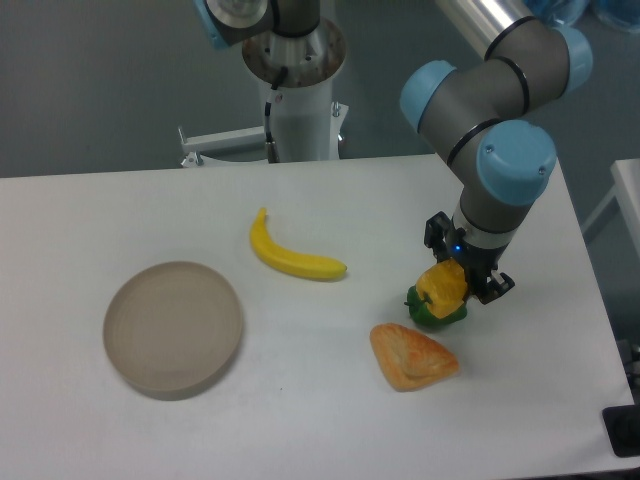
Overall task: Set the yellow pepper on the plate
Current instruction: 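Lift the yellow pepper from beside the green pepper toward the plate, then lower the yellow pepper onto the beige plate and open the gripper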
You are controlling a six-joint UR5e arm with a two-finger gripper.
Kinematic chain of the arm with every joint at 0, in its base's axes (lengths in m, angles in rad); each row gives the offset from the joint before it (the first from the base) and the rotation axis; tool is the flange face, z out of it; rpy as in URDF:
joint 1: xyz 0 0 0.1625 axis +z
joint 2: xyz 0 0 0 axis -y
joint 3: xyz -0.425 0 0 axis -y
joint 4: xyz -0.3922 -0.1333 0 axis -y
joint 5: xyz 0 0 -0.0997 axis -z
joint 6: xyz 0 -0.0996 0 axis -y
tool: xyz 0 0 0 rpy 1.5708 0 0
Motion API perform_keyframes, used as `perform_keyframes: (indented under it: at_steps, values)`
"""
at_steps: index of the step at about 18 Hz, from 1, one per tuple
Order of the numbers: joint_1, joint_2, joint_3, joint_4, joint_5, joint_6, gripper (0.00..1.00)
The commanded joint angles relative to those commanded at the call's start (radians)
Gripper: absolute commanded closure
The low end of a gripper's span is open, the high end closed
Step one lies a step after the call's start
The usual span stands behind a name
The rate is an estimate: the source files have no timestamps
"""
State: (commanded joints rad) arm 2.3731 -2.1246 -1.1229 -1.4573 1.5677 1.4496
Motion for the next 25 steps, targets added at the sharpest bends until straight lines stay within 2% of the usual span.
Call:
perform_keyframes:
  at_steps: [7,9,13,16,19,20,22,25]
  values:
    - [-0.008,0.005,0.000,-0.002,-0.002,-0.011,0.82]
    - [-0.020,0.011,-0.017,-0.002,-0.002,-0.053,0.82]
    - [-0.099,0.015,-0.057,0.017,-0.005,-0.207,0.82]
    - [-0.193,0.026,-0.081,0.031,-0.005,-0.314,0.82]
    - [-0.268,0.035,-0.106,0.031,-0.005,-0.374,0.81]
    - [-0.297,0.049,-0.129,0.032,-0.008,-0.379,0.75]
    - [-0.334,0.061,-0.166,0.032,-0.029,-0.385,0.74]
    - [-0.385,0.066,-0.173,0.051,-0.040,-0.423,0.75]
